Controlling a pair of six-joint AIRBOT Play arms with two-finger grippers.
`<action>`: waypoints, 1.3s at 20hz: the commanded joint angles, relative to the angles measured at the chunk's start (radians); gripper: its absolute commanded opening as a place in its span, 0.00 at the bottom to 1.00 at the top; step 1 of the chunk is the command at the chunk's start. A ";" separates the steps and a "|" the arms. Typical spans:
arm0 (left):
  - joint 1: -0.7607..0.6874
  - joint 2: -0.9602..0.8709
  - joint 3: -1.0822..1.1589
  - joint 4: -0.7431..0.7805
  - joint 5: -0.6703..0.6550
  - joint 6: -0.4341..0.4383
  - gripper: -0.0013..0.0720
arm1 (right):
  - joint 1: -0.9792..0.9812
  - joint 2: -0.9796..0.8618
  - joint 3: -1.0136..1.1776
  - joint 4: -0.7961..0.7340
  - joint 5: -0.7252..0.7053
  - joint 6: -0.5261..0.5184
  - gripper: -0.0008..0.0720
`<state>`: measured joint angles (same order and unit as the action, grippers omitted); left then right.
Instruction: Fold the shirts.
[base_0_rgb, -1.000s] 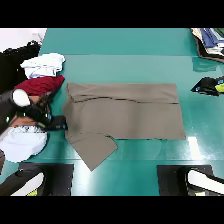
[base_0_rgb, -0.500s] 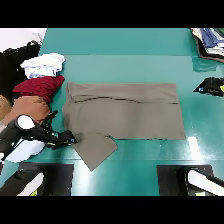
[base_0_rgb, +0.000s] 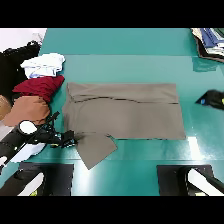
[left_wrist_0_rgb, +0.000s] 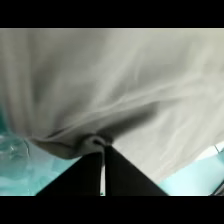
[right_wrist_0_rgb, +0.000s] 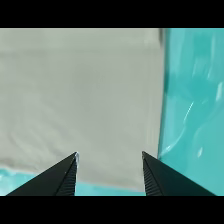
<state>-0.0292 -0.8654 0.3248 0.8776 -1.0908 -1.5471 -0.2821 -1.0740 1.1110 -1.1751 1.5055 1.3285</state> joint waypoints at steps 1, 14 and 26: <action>0.000 0.001 0.008 -0.029 0.002 0.042 0.05 | -0.133 0.063 -0.214 -0.006 0.009 0.000 0.64; 0.000 0.001 0.093 -0.027 -0.010 0.089 0.05 | -0.324 0.063 -0.610 0.138 -0.195 0.006 0.63; 0.000 0.001 0.098 0.019 -0.063 0.111 0.05 | -0.087 -0.031 -0.610 0.126 -0.256 0.017 0.06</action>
<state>-0.0292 -0.8654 0.4183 0.8669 -1.1244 -1.4456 -0.4129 -1.0912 0.5030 -1.0416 1.2667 1.3445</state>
